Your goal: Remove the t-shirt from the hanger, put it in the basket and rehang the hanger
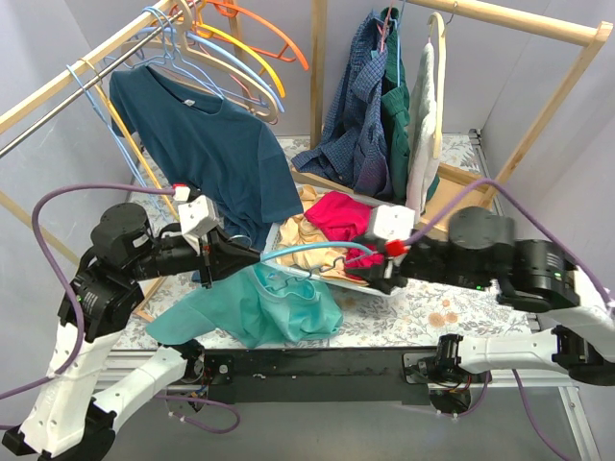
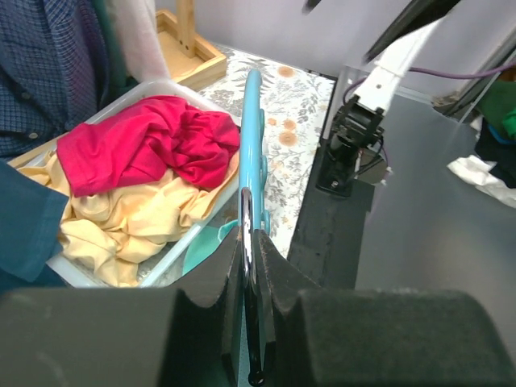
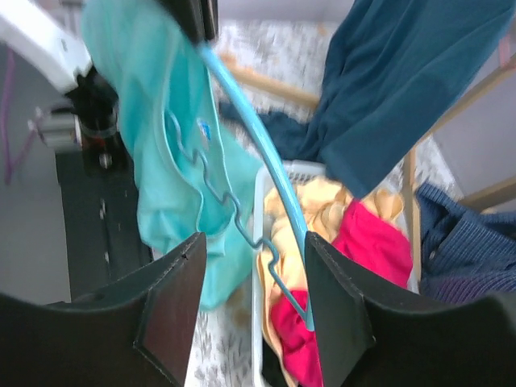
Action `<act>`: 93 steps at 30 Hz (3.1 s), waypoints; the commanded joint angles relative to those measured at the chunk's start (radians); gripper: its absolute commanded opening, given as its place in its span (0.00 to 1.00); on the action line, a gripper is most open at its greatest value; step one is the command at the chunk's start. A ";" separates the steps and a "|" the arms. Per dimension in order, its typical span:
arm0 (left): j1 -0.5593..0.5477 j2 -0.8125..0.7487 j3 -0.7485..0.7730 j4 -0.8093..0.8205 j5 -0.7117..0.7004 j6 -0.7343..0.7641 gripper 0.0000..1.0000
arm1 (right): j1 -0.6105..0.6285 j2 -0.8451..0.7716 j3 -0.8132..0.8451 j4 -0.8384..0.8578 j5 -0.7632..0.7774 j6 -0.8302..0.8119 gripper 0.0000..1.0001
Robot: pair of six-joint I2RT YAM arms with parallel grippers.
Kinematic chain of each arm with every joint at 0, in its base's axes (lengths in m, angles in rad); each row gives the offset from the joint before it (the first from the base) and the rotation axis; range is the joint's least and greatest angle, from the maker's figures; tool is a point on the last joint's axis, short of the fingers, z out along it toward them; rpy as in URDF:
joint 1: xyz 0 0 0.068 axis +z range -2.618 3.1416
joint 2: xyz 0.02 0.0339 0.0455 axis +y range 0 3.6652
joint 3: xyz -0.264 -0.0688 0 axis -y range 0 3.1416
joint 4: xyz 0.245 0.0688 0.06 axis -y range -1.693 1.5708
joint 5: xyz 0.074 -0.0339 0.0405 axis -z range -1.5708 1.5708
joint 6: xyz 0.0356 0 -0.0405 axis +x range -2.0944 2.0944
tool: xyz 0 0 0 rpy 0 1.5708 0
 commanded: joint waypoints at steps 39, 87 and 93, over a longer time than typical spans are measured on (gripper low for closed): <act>-0.004 -0.042 0.042 0.002 -0.027 -0.001 0.00 | -0.163 -0.033 -0.265 0.077 -0.063 -0.095 0.01; -0.002 -0.130 -0.240 -0.067 -0.705 -0.253 0.38 | -0.162 -0.323 -0.316 0.062 0.539 -0.046 0.01; -0.004 -0.140 -0.298 -0.029 -0.582 -0.270 0.64 | -0.162 -0.297 -0.301 0.125 0.496 -0.075 0.01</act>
